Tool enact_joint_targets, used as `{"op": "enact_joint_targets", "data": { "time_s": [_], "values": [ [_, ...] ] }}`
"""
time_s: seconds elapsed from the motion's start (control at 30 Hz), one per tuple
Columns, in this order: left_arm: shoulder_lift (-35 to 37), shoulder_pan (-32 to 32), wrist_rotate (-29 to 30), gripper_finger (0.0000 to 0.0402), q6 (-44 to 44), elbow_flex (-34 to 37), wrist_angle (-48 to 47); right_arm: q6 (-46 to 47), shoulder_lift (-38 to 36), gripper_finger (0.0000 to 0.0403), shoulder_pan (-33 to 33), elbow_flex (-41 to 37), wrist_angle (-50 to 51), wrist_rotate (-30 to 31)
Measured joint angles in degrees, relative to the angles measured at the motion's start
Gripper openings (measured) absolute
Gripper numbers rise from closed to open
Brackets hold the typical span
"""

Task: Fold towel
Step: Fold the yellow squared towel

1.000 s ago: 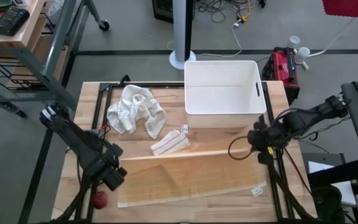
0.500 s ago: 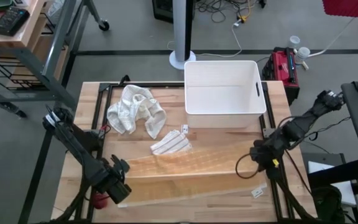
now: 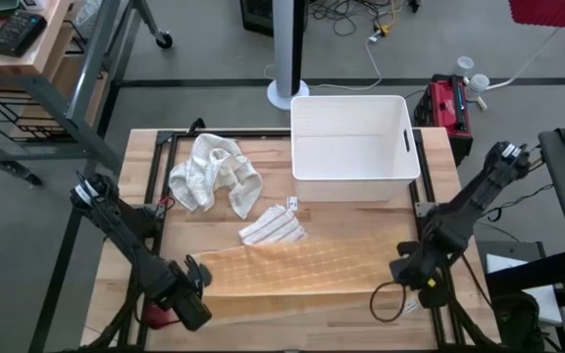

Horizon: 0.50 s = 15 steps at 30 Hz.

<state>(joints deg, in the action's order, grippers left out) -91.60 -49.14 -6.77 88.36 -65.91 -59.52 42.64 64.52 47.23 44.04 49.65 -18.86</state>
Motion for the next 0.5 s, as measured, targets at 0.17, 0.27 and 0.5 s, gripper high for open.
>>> {"op": "enact_joint_targets", "data": {
  "time_s": [0.17,0.27,0.5],
  "values": [
    [0.0,-0.4,-0.1,0.0,3.0,0.0,1.3,-1.6,5.0,0.0,0.9,0.2,-3.0,-1.2],
    [0.0,-0.4,0.0,0.0,4.4,0.1,3.4,-1.8,7.1,0.0,0.9,0.2,-2.9,-2.0],
    [-1.7,-0.5,0.3,0.0004,5.6,0.1,8.5,-2.2,10.3,0.0003,0.9,0.2,-4.2,-2.8]
  ]
}}
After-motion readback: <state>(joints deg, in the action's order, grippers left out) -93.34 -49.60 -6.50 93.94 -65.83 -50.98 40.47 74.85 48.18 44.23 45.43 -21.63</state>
